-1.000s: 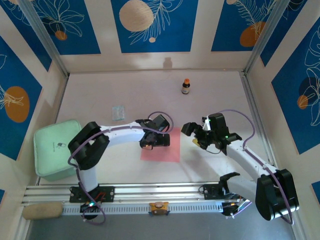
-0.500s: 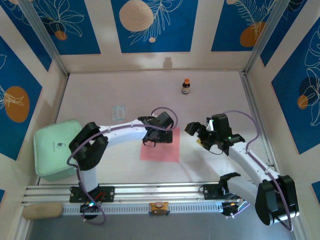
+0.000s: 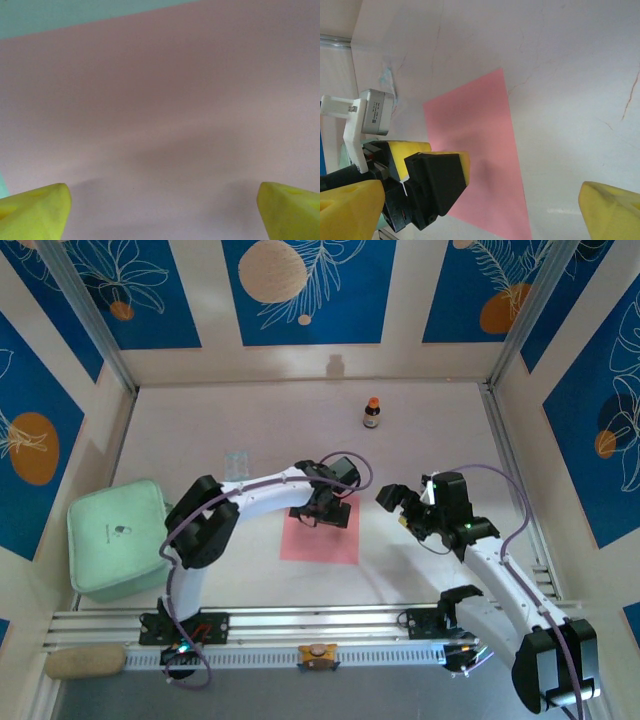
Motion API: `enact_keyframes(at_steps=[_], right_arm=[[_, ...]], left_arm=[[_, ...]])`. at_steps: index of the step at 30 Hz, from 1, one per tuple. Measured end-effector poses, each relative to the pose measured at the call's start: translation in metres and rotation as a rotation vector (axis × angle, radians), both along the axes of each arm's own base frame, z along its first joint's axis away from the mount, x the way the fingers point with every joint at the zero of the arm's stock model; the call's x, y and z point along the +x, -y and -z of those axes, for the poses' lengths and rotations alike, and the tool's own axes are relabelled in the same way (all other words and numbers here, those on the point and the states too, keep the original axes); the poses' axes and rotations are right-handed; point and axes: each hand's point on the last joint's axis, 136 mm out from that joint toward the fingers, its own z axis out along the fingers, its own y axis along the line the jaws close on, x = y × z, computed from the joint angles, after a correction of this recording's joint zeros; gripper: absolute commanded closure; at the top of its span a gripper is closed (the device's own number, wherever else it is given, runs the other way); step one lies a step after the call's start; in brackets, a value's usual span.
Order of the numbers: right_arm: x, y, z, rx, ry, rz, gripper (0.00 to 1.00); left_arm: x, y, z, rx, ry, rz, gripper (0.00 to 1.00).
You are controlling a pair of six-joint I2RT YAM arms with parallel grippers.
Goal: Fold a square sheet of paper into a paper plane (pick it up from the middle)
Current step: First fold the square sheet of paper in half at the center of the table.
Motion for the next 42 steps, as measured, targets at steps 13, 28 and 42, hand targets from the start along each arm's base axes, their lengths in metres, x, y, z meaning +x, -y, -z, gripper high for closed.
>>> enact_keyframes(at_steps=[13, 28, 42], right_arm=[[-0.003, 0.004, 0.005, -0.006, -0.028, 0.013, 0.0], [-0.003, 0.004, 0.015, -0.009, -0.074, 0.014, 0.0], [-0.003, 0.003, 0.015, -0.004, -0.08, 0.014, 0.0]], left_arm=[[-0.006, 0.004, 0.01, 0.06, -0.042, 0.004, 0.0], [-0.011, 0.003, 0.012, 0.073, -0.073, -0.016, 0.0], [-0.014, 0.005, 0.023, 0.065, -0.105, -0.063, 0.0]])
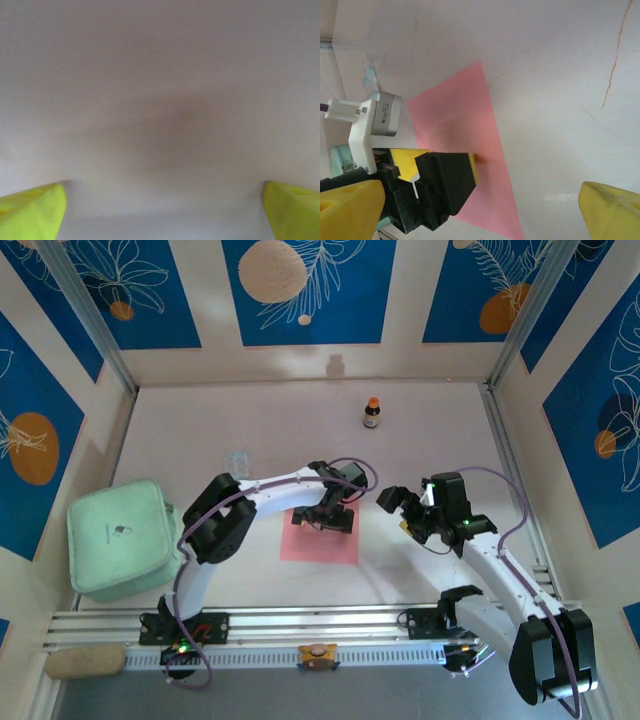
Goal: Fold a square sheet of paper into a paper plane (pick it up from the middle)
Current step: First fold the square sheet of paper in half at the center of the table.
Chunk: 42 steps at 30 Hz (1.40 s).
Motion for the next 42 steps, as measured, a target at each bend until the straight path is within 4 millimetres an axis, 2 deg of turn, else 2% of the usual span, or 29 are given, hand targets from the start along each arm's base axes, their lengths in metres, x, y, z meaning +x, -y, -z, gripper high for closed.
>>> enact_keyframes(at_steps=[17, 42], right_arm=[[0.0001, 0.0002, 0.0016, -0.001, -0.007, 0.001, 0.0], [0.0, 0.0002, 0.0034, -0.002, -0.014, 0.002, 0.0]], left_arm=[[-0.0016, 0.0028, 0.0053, -0.028, -0.004, -0.025, 0.0], [-0.0015, 0.0018, 0.0035, -0.061, 0.023, -0.028, 0.07]])
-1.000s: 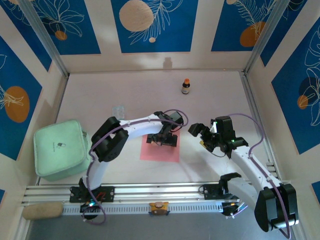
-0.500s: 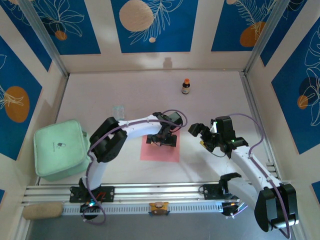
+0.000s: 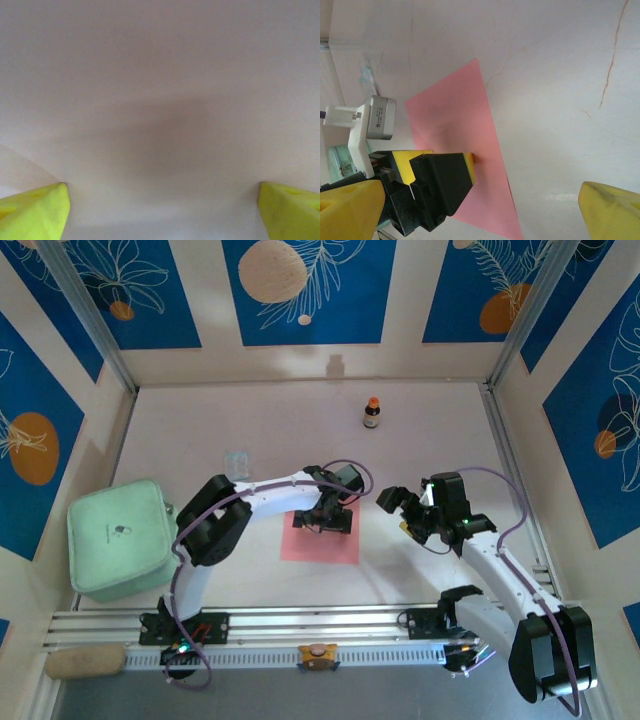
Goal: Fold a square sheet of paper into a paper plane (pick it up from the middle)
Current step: First fold the square sheet of paper in half at the center of the table.
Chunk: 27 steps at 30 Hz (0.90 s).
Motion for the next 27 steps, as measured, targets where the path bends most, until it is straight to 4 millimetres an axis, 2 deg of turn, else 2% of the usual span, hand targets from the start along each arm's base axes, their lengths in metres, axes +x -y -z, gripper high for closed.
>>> enact_keyframes(at_steps=[16, 21, 27], right_arm=[[-0.0003, 0.0001, 0.0012, 0.002, -0.009, 0.005, 0.0], [-0.0003, 0.0001, 0.0012, 0.002, -0.009, 0.004, 0.0], [-0.0003, 0.0001, 0.0012, 0.002, -0.009, 0.004, 0.0]], left_arm=[[0.0004, -0.0004, 0.0, -0.004, 0.004, -0.001, 0.09], [0.0009, -0.0006, -0.0008, -0.006, 0.01, -0.001, 0.15], [0.0013, -0.0009, -0.0022, -0.026, 0.029, 0.0, 0.27]])
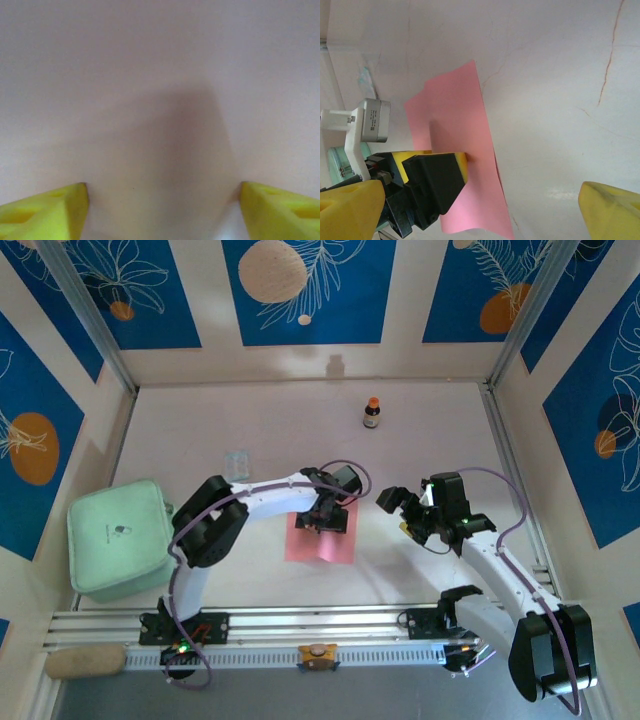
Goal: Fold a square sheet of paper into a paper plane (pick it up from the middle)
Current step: First fold the square sheet of paper in half at the center of the table.
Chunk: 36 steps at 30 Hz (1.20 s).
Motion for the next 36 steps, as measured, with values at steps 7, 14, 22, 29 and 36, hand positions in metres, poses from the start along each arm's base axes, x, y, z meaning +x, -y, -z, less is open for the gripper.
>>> enact_keyframes(at_steps=[7, 14, 22, 29, 36], right_arm=[[-0.001, 0.0, 0.001, -0.001, -0.004, 0.001, 0.0], [0.0, 0.001, 0.001, 0.003, -0.01, 0.011, 0.0], [-0.002, 0.004, 0.004, -0.005, -0.036, 0.034, 0.0], [0.0, 0.004, -0.001, -0.01, -0.027, 0.037, 0.0], [0.012, 0.004, -0.018, 0.016, 0.028, 0.039, 0.0]], left_arm=[[0.001, 0.001, -0.005, -0.048, 0.035, -0.002, 0.34], [0.002, -0.001, -0.021, -0.117, 0.093, -0.01, 0.43], [0.006, -0.006, -0.027, -0.194, 0.115, -0.046, 0.52], [0.011, 0.001, -0.049, -0.343, 0.135, -0.079, 0.55], [0.023, 0.005, -0.076, -0.681, 0.148, -0.17, 0.58]])
